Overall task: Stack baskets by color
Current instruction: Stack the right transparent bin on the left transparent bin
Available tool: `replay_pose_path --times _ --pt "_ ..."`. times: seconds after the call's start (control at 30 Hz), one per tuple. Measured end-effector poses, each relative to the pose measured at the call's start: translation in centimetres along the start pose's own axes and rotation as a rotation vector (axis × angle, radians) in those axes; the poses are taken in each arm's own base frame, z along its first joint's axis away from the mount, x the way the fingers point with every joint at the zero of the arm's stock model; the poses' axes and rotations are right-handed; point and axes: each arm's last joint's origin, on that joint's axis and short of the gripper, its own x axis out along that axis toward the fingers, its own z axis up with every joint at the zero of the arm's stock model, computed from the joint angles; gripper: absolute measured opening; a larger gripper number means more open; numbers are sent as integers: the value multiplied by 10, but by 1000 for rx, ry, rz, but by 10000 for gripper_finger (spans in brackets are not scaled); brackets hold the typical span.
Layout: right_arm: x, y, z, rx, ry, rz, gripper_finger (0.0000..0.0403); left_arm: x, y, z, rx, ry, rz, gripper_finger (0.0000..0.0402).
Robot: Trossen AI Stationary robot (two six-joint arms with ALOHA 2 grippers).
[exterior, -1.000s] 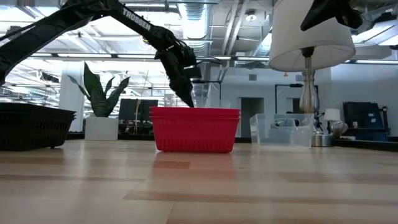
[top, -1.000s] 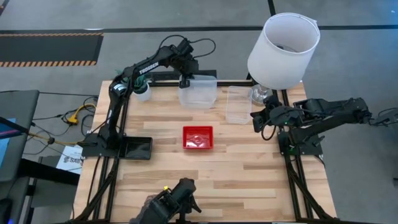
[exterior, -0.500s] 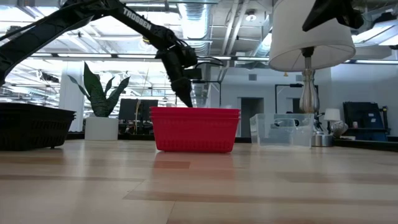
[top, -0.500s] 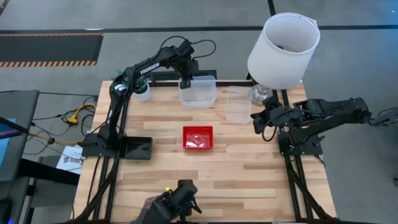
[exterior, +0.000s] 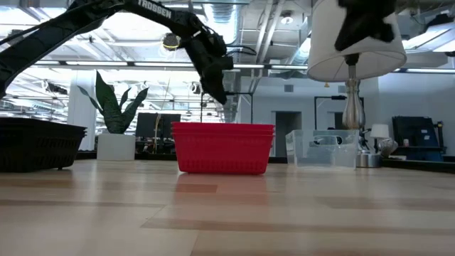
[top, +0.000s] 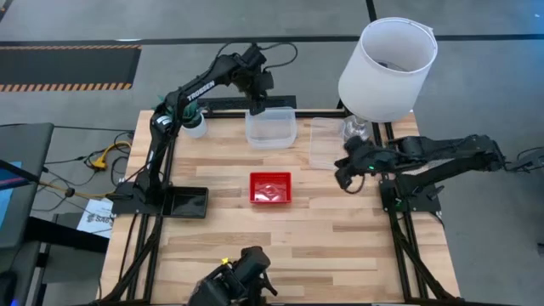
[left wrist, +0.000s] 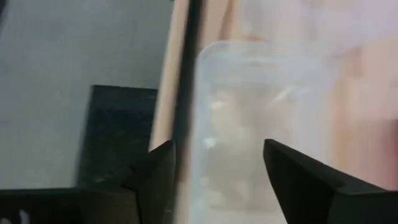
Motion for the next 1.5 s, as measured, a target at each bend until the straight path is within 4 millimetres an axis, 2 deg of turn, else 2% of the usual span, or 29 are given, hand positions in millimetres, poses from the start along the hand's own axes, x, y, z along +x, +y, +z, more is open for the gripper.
replay_pose_path --times 0.17,0.33,0.43,0.53,0.7,0.83,0.93,1.03,1.13,1.23,1.4,1.5 --pt "39 0 9 -104 140 -27 129 -23 -10 3 -121 -5 -131 247" --pt "77 -10 20 -226 228 -78 212 -25 -25 -11 -199 171 -255 238" --pt "101 -20 24 -237 290 -139 243 -22 -35 -17 -235 232 -363 229" --pt "126 -28 23 -254 365 -182 254 -25 -41 -17 -281 175 -467 219" --pt "164 -41 18 -327 487 -235 255 -41 -67 -20 -291 149 -560 200" --pt "186 -49 13 -369 555 -255 255 -62 -93 -26 -286 140 -522 185" --pt "195 -49 9 -381 588 -263 255 -76 -111 -37 -306 91 -460 177" --pt "199 -46 5 -393 599 -261 241 -88 -130 -50 -346 21 -382 173" --pt "199 -41 2 -404 595 -262 201 -96 -149 -68 -398 -52 -288 172" --pt "199 -36 -1 -418 594 -260 142 -99 -167 -88 -443 -133 -221 172" --pt "197 -33 -4 -425 610 -264 20 -96 -187 -110 -503 -275 -226 172" --pt "190 -27 -7 -428 614 -262 16 -91 -195 -119 -526 -333 -244 172"
